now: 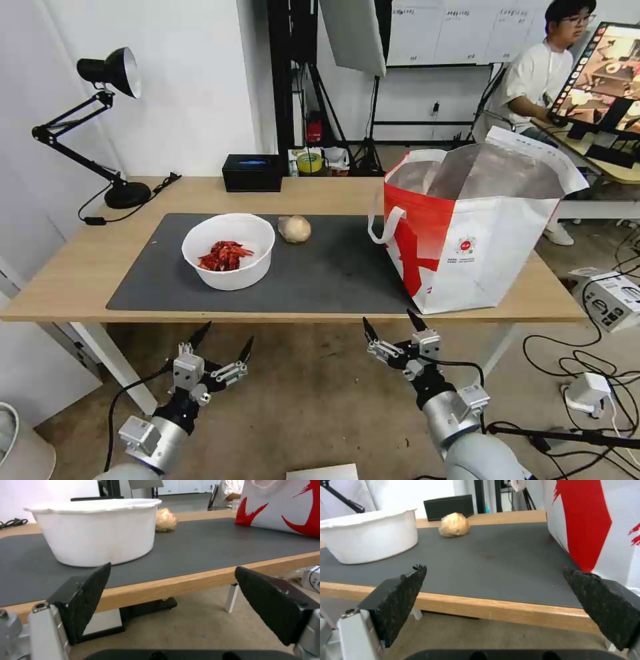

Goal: Pick up the trash from the table and place it into the takeout bag.

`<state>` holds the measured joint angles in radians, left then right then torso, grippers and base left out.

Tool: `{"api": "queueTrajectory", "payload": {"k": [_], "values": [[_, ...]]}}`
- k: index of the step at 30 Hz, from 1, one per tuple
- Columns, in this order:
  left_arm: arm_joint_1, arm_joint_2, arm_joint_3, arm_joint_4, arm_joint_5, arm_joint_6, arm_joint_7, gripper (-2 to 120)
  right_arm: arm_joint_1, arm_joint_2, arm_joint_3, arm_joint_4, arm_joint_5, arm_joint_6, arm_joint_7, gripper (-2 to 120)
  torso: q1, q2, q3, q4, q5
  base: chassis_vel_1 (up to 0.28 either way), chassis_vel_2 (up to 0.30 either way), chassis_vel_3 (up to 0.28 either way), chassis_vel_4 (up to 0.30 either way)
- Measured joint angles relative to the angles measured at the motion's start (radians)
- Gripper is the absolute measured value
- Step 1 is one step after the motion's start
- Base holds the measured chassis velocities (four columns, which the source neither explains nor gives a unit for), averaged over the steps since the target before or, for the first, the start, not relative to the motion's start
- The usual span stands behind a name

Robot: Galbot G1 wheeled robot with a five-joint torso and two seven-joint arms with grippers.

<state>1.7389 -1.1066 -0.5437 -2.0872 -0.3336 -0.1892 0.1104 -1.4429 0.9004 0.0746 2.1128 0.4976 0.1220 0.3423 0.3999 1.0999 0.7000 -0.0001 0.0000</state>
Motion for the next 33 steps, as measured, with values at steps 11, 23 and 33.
{"api": "queueTrajectory", "payload": {"k": [11,23,33], "values": [[-0.003,0.005,0.000,0.000,0.000,0.000,0.000,100,0.070,-0.017,-0.014,0.016,0.005,-0.011,0.007,100,0.000,0.000,0.000,0.0000,0.0000,0.000,0.000,0.000,0.000],[-0.012,0.016,0.005,0.002,-0.005,0.004,-0.003,100,0.269,-0.083,-0.062,0.067,0.125,-0.111,0.043,100,0.000,0.000,0.000,0.0008,0.0001,0.000,0.000,0.000,0.000],[-0.049,0.047,0.033,0.028,-0.018,0.005,-0.006,100,0.436,-0.097,-0.105,0.030,0.227,-0.187,0.033,100,0.000,0.000,0.000,0.0001,-0.0001,0.000,0.000,0.000,0.000]]}}
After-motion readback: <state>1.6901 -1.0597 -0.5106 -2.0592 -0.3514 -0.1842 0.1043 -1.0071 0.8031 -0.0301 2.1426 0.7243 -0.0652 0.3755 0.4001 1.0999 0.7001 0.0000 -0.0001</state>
